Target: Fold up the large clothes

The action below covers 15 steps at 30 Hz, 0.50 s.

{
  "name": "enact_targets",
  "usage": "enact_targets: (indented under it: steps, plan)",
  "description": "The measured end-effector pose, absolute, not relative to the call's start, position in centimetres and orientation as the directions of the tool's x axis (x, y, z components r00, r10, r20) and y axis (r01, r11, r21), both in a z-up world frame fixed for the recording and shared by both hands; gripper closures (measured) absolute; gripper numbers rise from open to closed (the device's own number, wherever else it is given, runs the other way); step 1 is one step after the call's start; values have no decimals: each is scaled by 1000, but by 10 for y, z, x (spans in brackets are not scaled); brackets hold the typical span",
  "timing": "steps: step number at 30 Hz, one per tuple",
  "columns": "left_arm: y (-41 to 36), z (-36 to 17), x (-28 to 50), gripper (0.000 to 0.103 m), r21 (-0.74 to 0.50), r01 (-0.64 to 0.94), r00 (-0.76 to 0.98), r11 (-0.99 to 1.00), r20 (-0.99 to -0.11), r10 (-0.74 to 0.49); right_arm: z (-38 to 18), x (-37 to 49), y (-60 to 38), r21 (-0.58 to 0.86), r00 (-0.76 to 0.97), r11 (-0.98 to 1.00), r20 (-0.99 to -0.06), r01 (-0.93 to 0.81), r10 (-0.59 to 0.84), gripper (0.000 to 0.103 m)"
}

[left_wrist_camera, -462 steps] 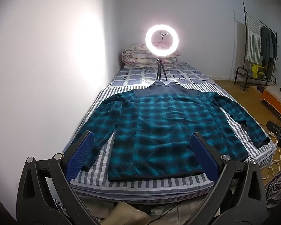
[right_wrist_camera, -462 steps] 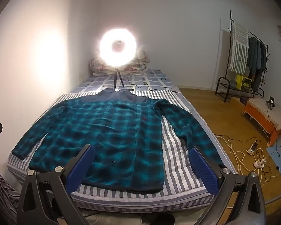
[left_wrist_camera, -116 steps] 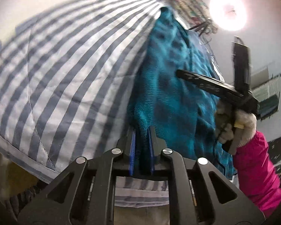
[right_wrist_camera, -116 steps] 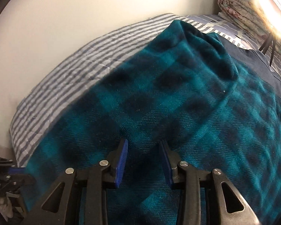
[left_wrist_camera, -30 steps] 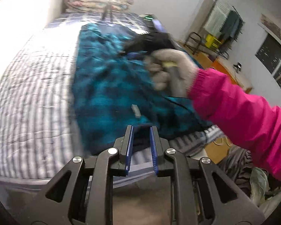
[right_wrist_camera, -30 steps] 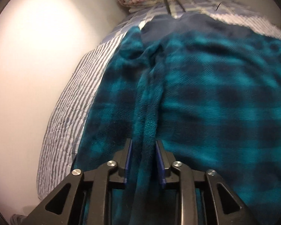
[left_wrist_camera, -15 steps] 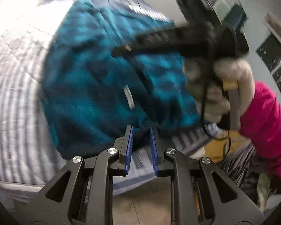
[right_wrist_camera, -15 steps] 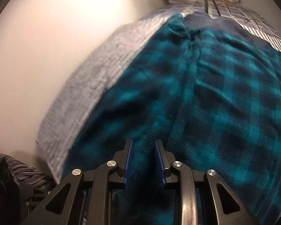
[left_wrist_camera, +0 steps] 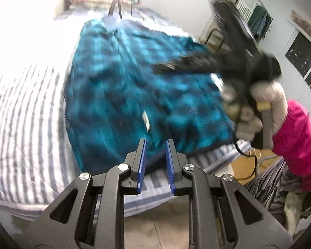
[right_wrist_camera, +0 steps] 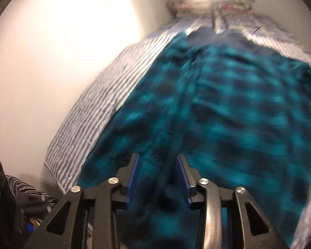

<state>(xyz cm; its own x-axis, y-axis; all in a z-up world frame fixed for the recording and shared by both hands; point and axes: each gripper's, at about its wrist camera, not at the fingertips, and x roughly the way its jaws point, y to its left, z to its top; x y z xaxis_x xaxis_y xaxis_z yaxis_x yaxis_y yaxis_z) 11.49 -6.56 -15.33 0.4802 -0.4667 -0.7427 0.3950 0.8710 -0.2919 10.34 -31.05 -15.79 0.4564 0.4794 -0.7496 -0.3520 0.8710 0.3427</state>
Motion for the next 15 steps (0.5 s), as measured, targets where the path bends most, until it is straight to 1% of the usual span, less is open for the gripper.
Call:
enact_targets:
  steps: [1,2,3,5,6,10,15]
  plan:
    - [-66,-145,115,78,-283,397,499,873,-732,-464,-151,96,-324,338,481,877,-739,-341,471,54]
    - [-66,-139,116,64,-277,402,510,873,-724,-465,-145,89,-337,330,504,886,-732,-326,458,50]
    - [-68,-132,116,57,-272,408,522,871,-714,-467,-140,83,-349,319,524,895,-728,-311,441,49]
    - [-75,-121,119,34,-261,418,535,870,-704,-468,-132,72,-376,285,562,921,-730,-267,389,48]
    - [-78,-117,122,31,-259,425,533,867,-703,-471,-129,66,-390,267,572,932,-735,-247,363,48]
    - [-97,-101,137,30,-266,479,509,837,-692,-512,-127,49,-447,242,592,960,-756,-144,279,47]
    - [-129,-94,145,30,-242,557,474,795,-693,-543,-137,31,-533,309,623,951,-750,29,225,46]
